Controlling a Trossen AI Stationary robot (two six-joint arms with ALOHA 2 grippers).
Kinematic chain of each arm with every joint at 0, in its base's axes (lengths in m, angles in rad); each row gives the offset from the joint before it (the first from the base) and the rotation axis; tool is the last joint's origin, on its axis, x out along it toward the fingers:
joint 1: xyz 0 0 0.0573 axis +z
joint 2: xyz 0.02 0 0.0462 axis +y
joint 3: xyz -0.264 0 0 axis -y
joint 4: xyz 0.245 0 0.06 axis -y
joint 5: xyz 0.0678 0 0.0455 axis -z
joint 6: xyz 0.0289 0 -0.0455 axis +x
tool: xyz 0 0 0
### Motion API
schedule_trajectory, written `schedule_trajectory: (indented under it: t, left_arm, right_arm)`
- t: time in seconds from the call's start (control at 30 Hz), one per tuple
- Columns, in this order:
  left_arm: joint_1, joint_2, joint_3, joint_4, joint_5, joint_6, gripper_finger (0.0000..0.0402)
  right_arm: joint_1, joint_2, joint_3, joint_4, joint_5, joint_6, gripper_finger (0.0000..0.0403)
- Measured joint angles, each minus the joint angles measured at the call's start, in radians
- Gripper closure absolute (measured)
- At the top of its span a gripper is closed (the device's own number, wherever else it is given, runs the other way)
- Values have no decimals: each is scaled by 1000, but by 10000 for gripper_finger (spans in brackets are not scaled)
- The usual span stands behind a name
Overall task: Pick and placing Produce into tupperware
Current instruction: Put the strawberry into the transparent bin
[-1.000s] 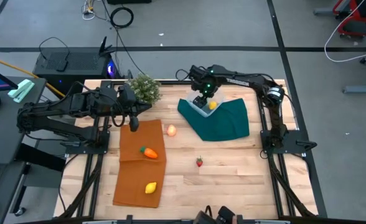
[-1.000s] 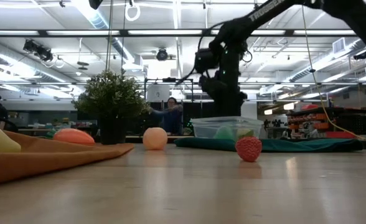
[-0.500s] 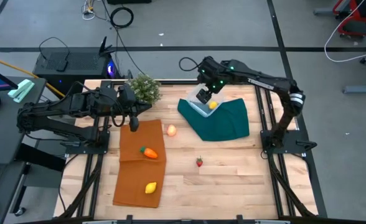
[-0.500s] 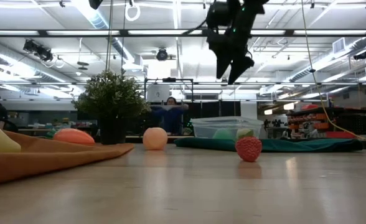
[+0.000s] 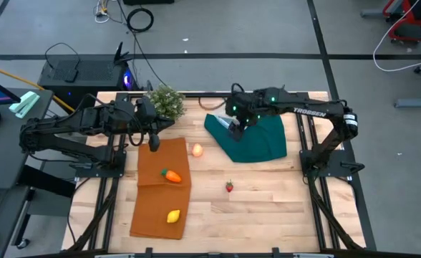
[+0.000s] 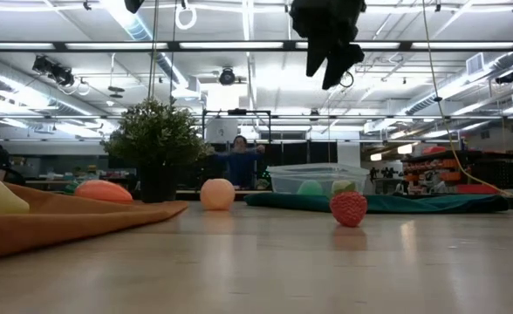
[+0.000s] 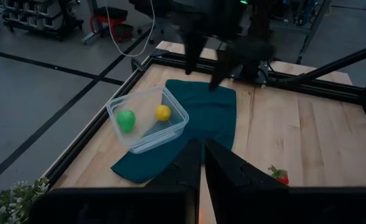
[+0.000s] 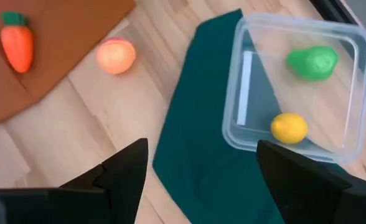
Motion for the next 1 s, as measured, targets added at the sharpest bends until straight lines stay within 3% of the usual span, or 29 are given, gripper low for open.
schedule_trajectory:
  t: [0.6, 0.9, 1.0]
  left_arm:
    - [-2, 0, 0, -33, 0, 8, 376]
    - [-1, 0, 0, -56, 0, 5, 374]
    - [-1, 0, 0, -59, 1, -69, 378]
  right_arm:
    - [367, 0, -2, -64, 197, 333, 135]
    - [551, 0, -146, -39, 176, 525, 135]
    - [638, 0, -198, -6, 177, 593, 135]
